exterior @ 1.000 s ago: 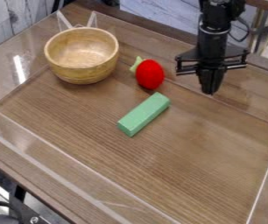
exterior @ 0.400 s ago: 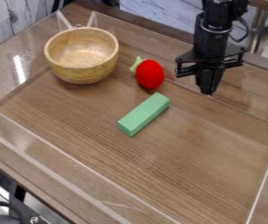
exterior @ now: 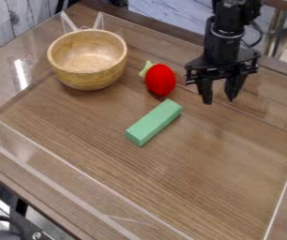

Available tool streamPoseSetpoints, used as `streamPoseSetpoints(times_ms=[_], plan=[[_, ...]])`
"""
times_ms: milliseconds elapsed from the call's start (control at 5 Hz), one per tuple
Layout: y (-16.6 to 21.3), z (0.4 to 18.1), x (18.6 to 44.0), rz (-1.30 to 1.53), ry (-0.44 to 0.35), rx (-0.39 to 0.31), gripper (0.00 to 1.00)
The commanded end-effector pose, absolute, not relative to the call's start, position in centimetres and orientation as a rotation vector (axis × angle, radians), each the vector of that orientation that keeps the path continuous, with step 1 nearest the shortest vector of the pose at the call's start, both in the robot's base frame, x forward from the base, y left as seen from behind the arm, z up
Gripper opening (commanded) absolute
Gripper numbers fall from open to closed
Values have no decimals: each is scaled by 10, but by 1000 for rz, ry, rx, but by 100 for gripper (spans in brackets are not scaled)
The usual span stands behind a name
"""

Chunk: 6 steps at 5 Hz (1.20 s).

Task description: Move the red fruit to the right

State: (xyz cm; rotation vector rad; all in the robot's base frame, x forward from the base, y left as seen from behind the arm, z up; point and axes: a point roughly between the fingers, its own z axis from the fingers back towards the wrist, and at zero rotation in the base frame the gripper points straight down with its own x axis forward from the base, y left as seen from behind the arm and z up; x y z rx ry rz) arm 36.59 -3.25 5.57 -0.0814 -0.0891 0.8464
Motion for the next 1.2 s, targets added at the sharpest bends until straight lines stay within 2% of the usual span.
streamPoseSetpoints(times_ms=[0, 600, 1000], plan=[[-19, 85, 375, 818, -166, -123, 100], [-10, 78, 371, 831, -173, -113, 100], [16, 89, 379, 761, -174, -114, 100]])
